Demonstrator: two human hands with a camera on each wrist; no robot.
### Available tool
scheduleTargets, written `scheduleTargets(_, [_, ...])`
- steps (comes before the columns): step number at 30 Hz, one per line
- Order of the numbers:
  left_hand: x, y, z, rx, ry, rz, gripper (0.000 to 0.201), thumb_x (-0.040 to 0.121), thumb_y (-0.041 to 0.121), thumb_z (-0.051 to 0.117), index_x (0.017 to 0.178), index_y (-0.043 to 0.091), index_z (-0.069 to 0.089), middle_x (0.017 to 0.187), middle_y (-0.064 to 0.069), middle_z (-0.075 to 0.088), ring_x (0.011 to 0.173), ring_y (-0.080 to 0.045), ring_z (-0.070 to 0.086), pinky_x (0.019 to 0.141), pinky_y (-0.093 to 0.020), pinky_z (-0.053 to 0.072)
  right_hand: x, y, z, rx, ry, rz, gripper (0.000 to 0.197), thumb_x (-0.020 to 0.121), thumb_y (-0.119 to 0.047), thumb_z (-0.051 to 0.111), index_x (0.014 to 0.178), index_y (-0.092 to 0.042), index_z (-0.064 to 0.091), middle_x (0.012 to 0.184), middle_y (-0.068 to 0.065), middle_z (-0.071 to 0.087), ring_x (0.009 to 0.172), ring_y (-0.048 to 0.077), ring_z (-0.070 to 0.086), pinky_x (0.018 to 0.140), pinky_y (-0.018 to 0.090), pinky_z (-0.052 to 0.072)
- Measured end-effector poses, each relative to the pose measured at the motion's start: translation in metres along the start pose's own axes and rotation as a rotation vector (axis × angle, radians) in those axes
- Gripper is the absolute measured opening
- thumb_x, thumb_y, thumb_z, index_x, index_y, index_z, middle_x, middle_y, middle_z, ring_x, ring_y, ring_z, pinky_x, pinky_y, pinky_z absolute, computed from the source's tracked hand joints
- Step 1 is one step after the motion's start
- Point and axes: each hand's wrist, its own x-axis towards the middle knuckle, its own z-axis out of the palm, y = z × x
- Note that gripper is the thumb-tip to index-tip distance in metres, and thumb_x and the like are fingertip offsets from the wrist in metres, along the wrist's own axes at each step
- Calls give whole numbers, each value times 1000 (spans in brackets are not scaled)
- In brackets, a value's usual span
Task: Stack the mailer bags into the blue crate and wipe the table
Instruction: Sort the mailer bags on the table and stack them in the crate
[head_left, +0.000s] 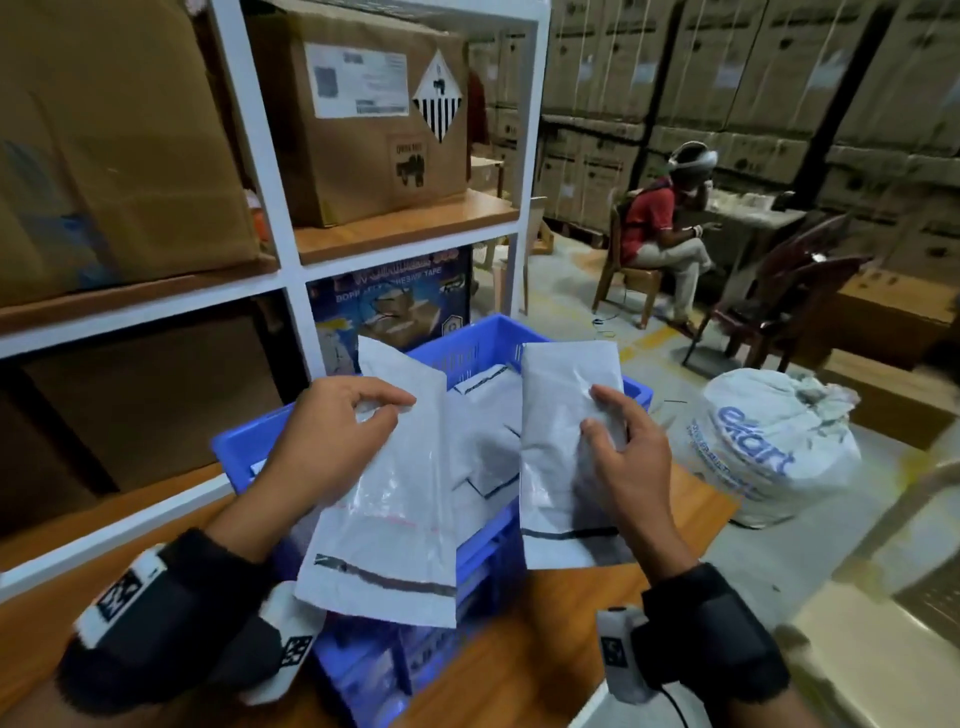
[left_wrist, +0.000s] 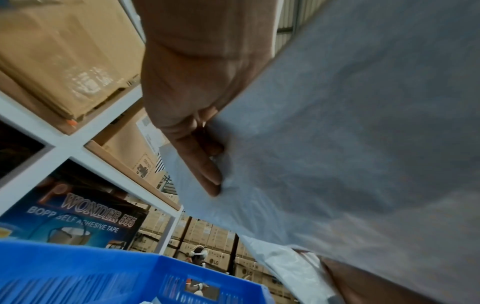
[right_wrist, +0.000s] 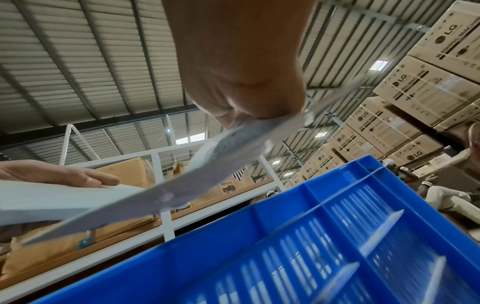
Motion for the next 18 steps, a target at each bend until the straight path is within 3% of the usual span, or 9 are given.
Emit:
scheduleTargets(3, [24,14,25,73,-9,-60,30,86,0,60,85,25,77,88,13,72,78,7,63,64,-6,40,42,28,-10,-9,-122,-20,31,87,-5,67,115,-17,68,112,-16,64,102,-11,53,85,-4,33])
scheduleTargets(7, [50,30,57,146,2,-145,27,88,-1,61,88,20,78,89,9,72,79,11,61,64,0,38,92,60,-19,-53,-265,-73,28,83,-7,73,110,-16,73,102,-14,66,95,-13,52,79,-7,31])
scheduleTargets(9, [62,36,69,195,3,-196,20,90,3,62,90,16,78,84,8,70,65,14,57,57,-2,38,112,72,-19,-94,-352,-113,29,82,-12,75,110,-19,74,101,-13,69,92,-13,53,78,-6,32])
scheduleTargets(11, [73,38,77,275,-82,-253,17,92,11,63,83,8,77,81,6,73,59,4,60,57,-12,48,129,81,-16,-116,-437,-137,29,82,-16,76,111,-20,74,104,-9,72,89,-12,53,77,-7,31])
scheduleTargets(13, [84,39,87,324,-268,-338,26,93,15,63,72,1,68,73,10,71,58,-11,61,64,-30,59,139,88,-13,-150,-515,-142,29,84,-20,75,113,-20,74,105,-7,73,86,-12,53,74,-8,30])
scheduleTargets(15, [95,36,100,376,-380,-397,18,93,14,64,80,3,71,82,7,70,70,-16,65,69,-37,61,144,93,-10,-164,-576,-138,29,85,-21,73,115,-17,73,109,-4,73,91,-6,56,73,-8,29])
scheduleTargets(18, [117,24,116,487,-410,-415,15,90,10,67,102,6,74,108,1,70,100,-22,68,82,-39,58,149,100,-4,-178,-615,-145,29,88,-22,71,116,-16,72,112,-2,73,101,6,64,78,0,34])
